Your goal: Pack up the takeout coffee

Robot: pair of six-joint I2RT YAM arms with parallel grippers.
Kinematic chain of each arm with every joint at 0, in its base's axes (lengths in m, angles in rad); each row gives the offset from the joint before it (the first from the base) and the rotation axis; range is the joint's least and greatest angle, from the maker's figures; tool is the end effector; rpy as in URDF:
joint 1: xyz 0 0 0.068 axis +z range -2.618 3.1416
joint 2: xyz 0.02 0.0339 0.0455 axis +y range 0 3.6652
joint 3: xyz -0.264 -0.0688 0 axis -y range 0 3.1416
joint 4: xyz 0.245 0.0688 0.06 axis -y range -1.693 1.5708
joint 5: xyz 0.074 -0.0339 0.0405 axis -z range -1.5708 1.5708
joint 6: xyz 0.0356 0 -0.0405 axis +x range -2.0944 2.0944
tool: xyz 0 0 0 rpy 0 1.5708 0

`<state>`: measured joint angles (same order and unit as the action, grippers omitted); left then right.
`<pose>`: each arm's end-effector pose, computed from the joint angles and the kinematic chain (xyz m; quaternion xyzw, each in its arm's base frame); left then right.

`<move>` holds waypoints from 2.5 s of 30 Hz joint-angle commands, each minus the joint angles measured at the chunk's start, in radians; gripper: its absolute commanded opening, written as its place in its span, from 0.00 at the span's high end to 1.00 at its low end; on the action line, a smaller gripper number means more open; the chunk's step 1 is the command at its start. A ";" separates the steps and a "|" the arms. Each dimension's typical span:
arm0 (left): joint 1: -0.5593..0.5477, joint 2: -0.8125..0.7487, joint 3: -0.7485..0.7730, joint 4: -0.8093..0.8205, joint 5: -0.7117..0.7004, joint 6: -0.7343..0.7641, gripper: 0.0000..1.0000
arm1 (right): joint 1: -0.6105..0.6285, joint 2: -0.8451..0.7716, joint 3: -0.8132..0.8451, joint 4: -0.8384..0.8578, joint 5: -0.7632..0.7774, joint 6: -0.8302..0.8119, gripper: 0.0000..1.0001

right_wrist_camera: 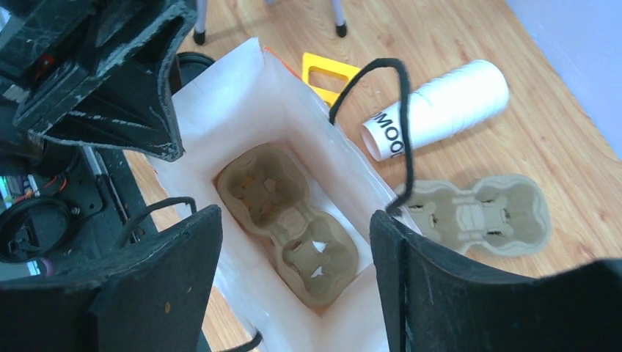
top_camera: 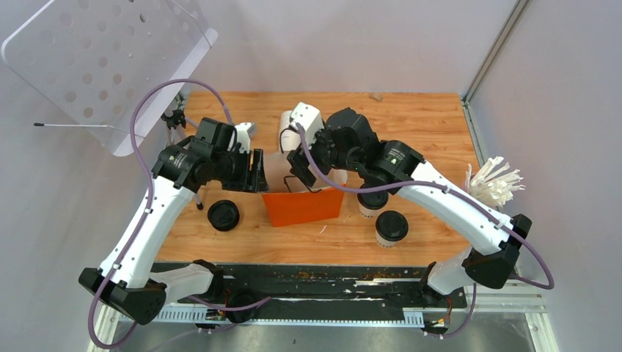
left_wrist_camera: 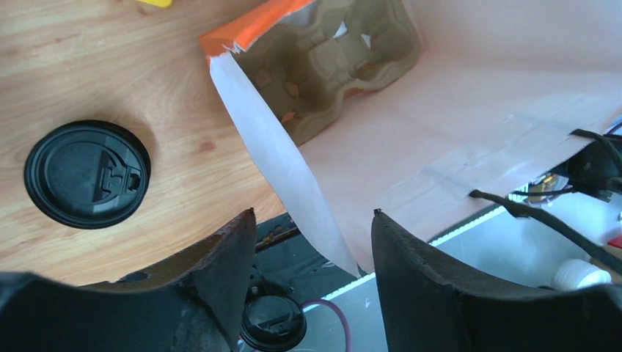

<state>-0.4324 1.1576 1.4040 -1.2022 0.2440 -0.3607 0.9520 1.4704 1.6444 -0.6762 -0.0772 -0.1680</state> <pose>0.1776 -0.0914 0.3846 0.0707 0.9441 -0.2230 0.2323 0.1836 0.2626 0.4250 -0.4735 0.7182 0.2251 0.4576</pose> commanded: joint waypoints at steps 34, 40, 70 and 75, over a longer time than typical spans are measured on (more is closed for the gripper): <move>0.006 -0.054 0.042 0.063 -0.054 -0.006 0.03 | -0.362 -0.334 -0.429 -0.461 0.256 0.720 0.06; 0.006 -0.078 0.019 0.056 -0.074 -0.001 0.03 | -0.364 -0.354 -0.487 -0.534 0.276 0.849 0.08; -0.016 -0.088 -0.045 0.084 -0.022 -0.019 0.02 | -0.041 -0.585 -0.748 -0.447 0.612 0.944 0.04; -0.017 -0.089 -0.044 0.086 -0.026 -0.020 0.02 | -0.041 -0.606 -0.807 -0.412 0.613 0.927 0.04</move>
<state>-0.4438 1.0687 1.3323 -1.1332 0.2115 -0.3836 0.9066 0.8829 0.8726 -1.1385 0.5068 0.7727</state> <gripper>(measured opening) 0.979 0.960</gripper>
